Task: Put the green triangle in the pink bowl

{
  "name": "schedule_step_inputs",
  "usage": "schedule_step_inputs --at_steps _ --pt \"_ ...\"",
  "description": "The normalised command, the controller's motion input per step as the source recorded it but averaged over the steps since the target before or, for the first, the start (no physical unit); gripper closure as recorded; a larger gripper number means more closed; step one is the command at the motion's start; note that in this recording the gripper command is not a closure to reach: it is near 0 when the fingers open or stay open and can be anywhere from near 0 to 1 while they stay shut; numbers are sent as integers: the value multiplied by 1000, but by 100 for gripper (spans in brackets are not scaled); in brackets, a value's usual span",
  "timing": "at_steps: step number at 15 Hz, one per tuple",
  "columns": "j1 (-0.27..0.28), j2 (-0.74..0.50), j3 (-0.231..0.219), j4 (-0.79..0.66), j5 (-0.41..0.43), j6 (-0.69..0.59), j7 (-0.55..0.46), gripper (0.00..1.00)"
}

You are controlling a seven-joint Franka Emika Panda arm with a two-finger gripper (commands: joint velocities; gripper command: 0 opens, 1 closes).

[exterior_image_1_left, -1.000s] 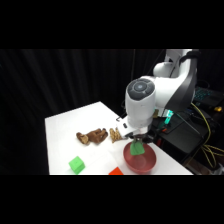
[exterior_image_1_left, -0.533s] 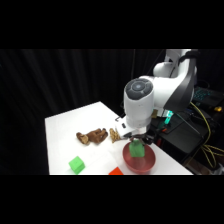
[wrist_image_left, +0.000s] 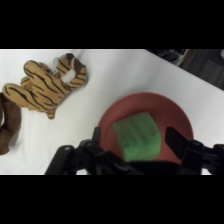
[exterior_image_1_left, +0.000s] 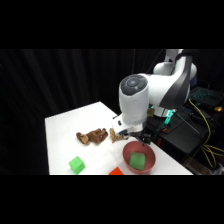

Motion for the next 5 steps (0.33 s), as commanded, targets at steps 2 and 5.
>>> schedule_step_inputs --at_steps 2,5 --pt "-109 -345 -61 -113 0 58 -66 0" --pt "-137 -428 -82 -190 46 136 -61 0"
